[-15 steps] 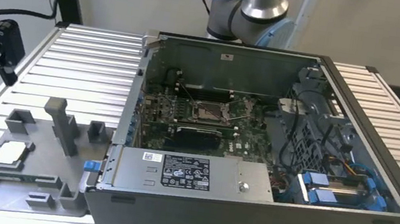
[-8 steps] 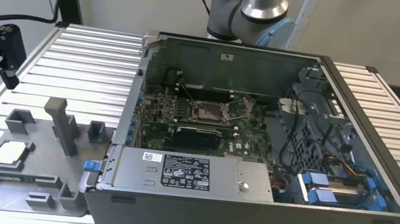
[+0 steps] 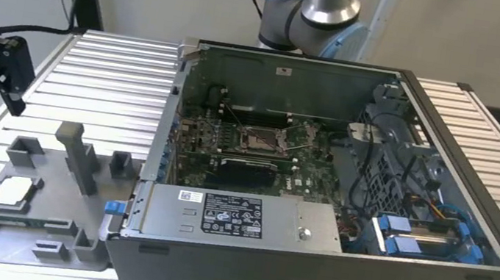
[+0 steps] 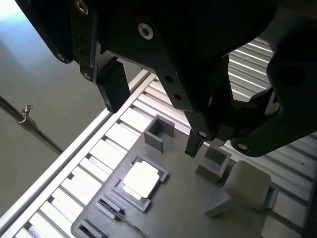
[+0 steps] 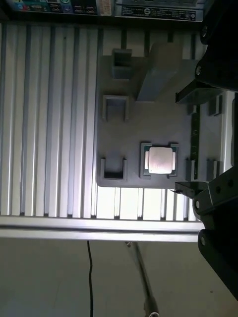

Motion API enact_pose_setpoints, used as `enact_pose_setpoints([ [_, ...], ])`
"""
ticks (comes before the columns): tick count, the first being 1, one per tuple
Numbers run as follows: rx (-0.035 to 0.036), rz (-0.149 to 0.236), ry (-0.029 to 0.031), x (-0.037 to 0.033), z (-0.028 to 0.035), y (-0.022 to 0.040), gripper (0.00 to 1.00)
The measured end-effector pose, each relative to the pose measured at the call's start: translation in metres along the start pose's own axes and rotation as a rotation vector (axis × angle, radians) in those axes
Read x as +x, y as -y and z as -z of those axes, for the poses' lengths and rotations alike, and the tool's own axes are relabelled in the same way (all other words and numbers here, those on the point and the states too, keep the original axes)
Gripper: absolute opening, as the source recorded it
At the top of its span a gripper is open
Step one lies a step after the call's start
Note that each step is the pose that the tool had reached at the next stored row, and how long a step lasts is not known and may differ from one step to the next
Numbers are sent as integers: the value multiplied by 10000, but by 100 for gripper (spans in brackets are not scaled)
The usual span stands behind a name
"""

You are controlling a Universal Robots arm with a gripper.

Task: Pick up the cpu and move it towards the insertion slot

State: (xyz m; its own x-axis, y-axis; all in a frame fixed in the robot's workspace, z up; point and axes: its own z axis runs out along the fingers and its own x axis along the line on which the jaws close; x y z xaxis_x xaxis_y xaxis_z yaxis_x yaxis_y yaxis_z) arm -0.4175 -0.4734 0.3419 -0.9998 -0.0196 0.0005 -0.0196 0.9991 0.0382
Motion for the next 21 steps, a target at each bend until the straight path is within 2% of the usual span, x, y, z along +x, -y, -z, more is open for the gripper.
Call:
enact_pose_setpoints([
  [21, 0, 0, 0, 0, -173, 7, 100],
])
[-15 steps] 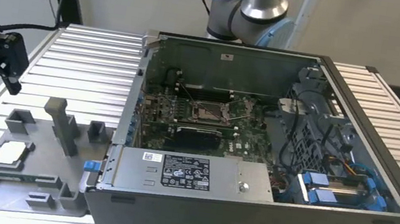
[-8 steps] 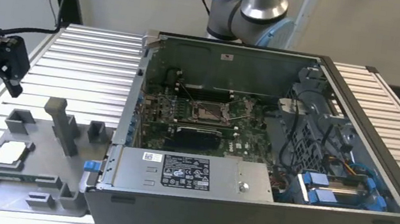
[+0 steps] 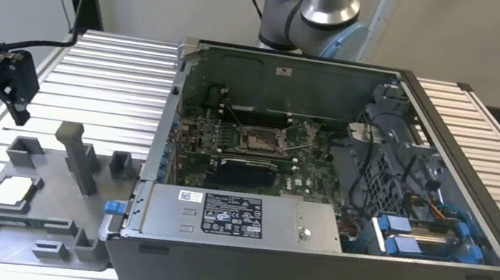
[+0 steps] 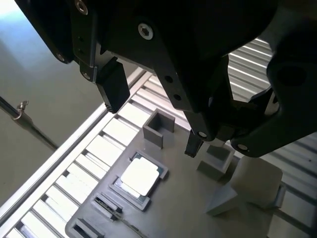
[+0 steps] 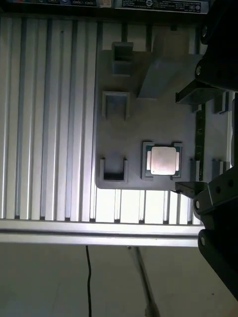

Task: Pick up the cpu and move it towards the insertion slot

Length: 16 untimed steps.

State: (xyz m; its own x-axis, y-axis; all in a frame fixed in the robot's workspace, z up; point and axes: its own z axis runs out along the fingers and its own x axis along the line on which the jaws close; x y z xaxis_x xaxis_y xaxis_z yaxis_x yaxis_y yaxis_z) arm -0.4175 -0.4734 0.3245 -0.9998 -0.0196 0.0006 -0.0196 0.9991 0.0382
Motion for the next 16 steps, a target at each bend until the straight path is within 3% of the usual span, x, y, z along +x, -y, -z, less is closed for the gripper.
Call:
enact_pose_setpoints([
  [16, 0, 24, 0, 31, -185, 30, 100],
])
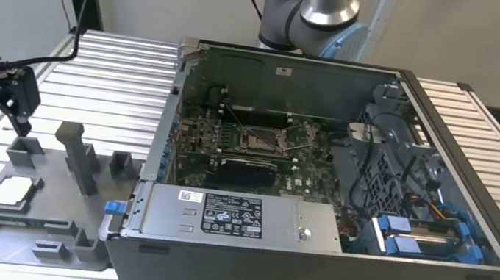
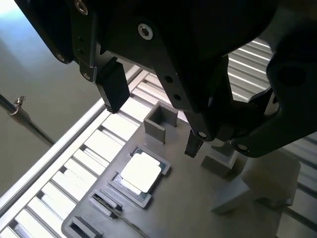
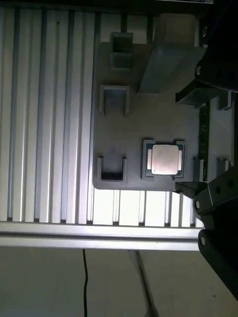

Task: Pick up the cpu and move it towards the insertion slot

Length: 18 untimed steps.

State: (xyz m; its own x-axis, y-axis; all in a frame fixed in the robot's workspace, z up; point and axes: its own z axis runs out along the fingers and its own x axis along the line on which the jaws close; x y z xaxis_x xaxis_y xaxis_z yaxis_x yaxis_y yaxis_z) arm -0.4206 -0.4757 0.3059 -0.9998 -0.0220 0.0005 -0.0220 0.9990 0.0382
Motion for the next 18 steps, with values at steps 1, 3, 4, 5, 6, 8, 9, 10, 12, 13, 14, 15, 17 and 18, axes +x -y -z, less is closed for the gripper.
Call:
enact_pose_setpoints([
  [1, 0, 1, 0, 5, -16, 1, 100],
  [3, 1, 0, -1, 15, -48, 1, 100],
  [4, 0, 0, -1, 19, -64, 2, 100],
  [5, 0, 0, 0, 25, -80, 2, 100],
  [6, 0, -1, 0, 31, -93, 2, 100],
  [8, 1, 0, -2, 45, -119, 4, 100],
  [9, 2, 0, -3, 52, -131, 4, 100],
  [10, 0, 0, -1, 59, -144, 4, 100],
  [12, 0, 0, 0, 72, -168, 5, 100],
  [13, 0, 0, -1, 79, -179, 5, 100],
  [14, 0, 0, -1, 85, -191, 5, 100],
  [15, 0, 1, -1, 90, -203, 6, 100],
  [17, 0, 0, 0, 103, -226, 6, 100],
  [18, 0, 1, -1, 107, -237, 7, 100],
])
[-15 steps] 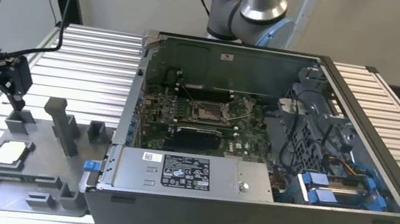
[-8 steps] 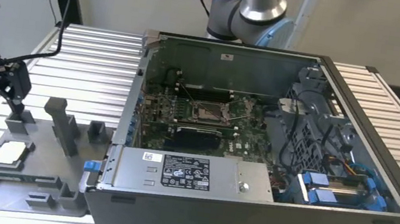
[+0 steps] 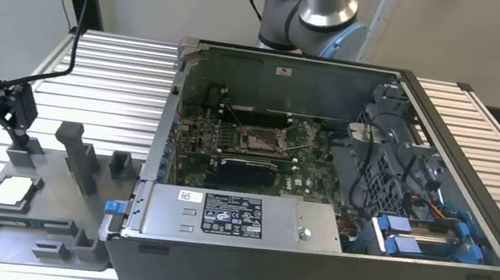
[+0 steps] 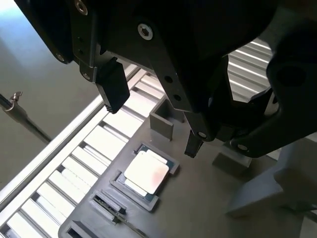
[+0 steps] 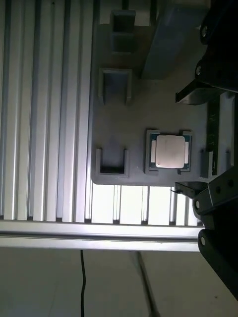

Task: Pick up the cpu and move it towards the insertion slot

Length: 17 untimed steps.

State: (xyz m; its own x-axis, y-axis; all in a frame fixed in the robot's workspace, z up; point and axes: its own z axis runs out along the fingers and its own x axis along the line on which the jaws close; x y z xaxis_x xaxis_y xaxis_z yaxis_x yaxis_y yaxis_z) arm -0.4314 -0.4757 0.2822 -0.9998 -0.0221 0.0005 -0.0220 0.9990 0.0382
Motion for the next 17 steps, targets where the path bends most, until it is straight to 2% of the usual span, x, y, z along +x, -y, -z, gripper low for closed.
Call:
enact_pose_setpoints([
  [11, -1, -1, 1, 39, -111, 3, 100],
  [17, 0, 0, 1, 46, -148, 4, 100],
])
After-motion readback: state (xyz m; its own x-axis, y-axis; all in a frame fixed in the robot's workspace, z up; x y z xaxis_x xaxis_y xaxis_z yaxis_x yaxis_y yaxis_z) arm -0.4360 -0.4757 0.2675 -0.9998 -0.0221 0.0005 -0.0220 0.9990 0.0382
